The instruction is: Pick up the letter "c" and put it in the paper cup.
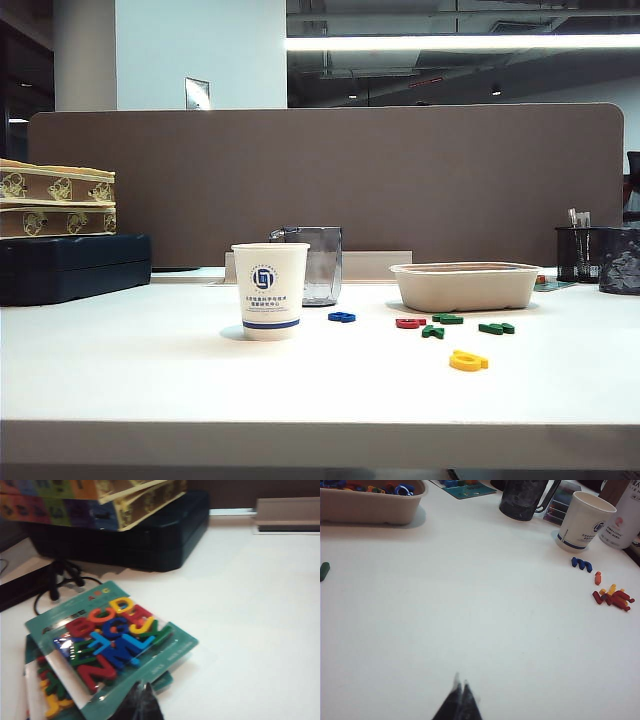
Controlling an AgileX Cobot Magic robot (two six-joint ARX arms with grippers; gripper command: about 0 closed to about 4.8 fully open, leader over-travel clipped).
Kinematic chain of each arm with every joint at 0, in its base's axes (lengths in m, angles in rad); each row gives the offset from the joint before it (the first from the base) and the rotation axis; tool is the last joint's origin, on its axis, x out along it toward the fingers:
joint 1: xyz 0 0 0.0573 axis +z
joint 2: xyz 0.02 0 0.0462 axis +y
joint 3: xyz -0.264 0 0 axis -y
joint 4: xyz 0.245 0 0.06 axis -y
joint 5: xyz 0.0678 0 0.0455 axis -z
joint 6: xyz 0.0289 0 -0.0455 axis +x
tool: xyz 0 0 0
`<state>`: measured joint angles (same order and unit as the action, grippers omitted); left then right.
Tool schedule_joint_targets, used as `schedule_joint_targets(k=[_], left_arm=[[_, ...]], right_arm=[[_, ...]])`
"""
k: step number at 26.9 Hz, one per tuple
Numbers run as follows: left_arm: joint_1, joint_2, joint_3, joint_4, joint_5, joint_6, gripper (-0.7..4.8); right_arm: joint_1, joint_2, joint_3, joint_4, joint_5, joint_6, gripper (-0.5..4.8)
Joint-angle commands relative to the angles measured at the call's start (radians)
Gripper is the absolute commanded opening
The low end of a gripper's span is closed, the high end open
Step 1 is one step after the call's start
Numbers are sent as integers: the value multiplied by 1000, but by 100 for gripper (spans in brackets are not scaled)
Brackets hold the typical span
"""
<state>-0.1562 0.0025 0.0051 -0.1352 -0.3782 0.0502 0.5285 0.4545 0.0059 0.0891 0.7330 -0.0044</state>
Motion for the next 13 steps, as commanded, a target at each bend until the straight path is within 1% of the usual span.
schedule_joint_targets(k=[1,6,13], left_arm=[[44,0,3,-13,0,-6,-5],[94,0,2,-13,-2,-6,-5],[98,0,2,-13,-2,-6,-5]], right_arm=[[2,0,-5,13,2,5,0],[2,0,-5,13,2,5,0],[2,0,-5,13,2,5,0]])
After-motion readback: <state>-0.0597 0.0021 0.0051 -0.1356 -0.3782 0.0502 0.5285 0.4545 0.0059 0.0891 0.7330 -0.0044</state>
